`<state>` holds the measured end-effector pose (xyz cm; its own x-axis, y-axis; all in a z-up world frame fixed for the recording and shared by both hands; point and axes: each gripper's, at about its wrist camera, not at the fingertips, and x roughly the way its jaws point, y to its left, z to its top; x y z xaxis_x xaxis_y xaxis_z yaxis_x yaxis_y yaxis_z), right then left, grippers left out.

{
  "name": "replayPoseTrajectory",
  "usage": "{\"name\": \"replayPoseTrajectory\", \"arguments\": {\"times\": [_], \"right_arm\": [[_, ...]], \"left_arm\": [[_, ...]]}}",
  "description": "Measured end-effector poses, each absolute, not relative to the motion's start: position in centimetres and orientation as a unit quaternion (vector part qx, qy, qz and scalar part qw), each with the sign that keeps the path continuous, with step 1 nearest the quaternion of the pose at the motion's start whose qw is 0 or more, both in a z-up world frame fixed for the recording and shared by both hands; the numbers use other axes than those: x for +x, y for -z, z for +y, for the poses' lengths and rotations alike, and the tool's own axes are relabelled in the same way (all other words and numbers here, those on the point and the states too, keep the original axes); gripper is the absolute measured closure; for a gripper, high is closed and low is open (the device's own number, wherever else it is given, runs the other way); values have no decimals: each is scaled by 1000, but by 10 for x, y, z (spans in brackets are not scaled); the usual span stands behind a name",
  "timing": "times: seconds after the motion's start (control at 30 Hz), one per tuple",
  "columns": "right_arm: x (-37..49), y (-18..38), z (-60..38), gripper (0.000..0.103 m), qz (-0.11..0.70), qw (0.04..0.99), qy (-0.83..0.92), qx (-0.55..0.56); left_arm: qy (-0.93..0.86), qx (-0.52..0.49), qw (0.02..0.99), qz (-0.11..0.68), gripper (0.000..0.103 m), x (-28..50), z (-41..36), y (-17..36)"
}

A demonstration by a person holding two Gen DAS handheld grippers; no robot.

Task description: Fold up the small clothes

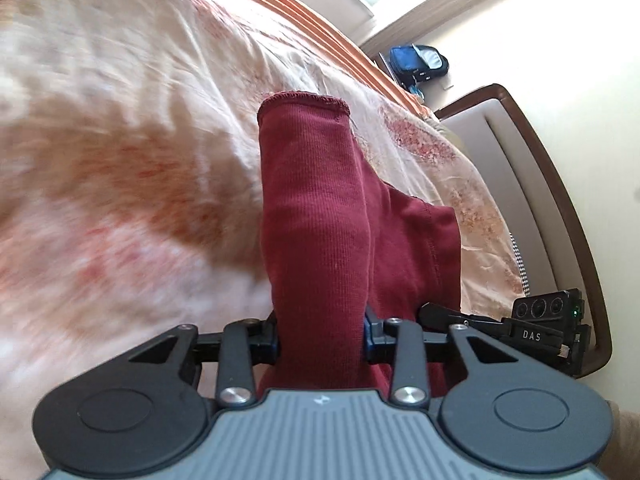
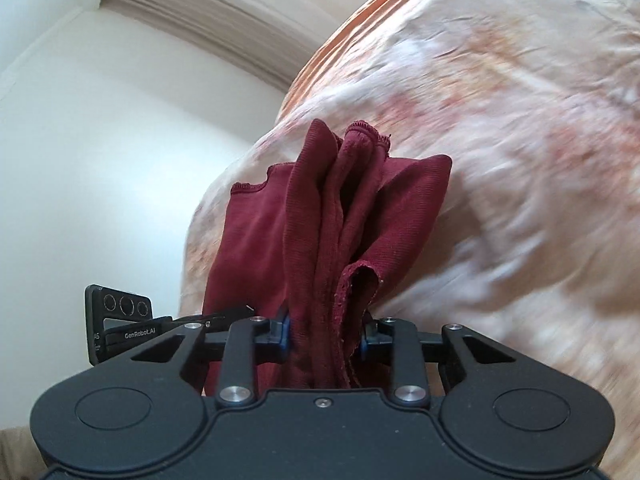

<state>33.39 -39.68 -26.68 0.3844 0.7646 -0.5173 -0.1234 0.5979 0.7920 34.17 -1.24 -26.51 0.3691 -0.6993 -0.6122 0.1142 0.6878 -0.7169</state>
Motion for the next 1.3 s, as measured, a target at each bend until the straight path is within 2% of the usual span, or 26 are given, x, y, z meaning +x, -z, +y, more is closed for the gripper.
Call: {"name": "replayPoseTrajectory", "arguments": {"times": [0.17, 0.27, 0.4, 0.53, 0.6, 0.73, 0.8, 0.83, 0.87, 0.9, 0.93, 1.13, 1.3], "right_arm": [[291, 251, -353, 72, 485, 737, -315, 349], [266, 264, -325, 72, 503, 726, -315, 348], [246, 306, -296, 71, 539, 718, -288, 333], [230, 329, -306, 64, 524, 725, -274, 354], [224, 327, -315, 57, 519, 732, -275, 345], [200, 302, -336, 32, 509, 763, -231, 324], [181, 281, -345, 28, 501, 779, -201, 319], [173, 268, -348, 24, 492, 785, -197, 320], [165, 254, -345, 16, 482, 794, -193, 316], [155, 239, -340, 10, 470, 805, -188, 309], [146, 226, -335, 0, 462, 813, -187, 302], [105, 149, -289, 0, 430, 853, -180, 233], [68, 96, -266, 0, 459, 854, -153, 191]], "left_arm": [[250, -300, 773, 501, 65, 280, 36, 246], [235, -297, 769, 515, 65, 254, 58, 263], [223, -230, 779, 539, 61, 239, 58, 304], [224, -250, 784, 521, 33, 232, 75, 319], [231, -259, 783, 517, 28, 230, 86, 322], [216, -264, 787, 514, 16, 221, 106, 309], [225, -271, 786, 508, 14, 212, 115, 293], [236, -274, 786, 501, 10, 204, 115, 282], [241, -272, 790, 495, 2, 196, 117, 269], [242, -268, 795, 487, 0, 189, 117, 256], [238, -264, 801, 481, 1, 180, 116, 242], [177, -214, 833, 479, 0, 114, 89, 173], [114, -179, 859, 465, 0, 54, 59, 122]]}}
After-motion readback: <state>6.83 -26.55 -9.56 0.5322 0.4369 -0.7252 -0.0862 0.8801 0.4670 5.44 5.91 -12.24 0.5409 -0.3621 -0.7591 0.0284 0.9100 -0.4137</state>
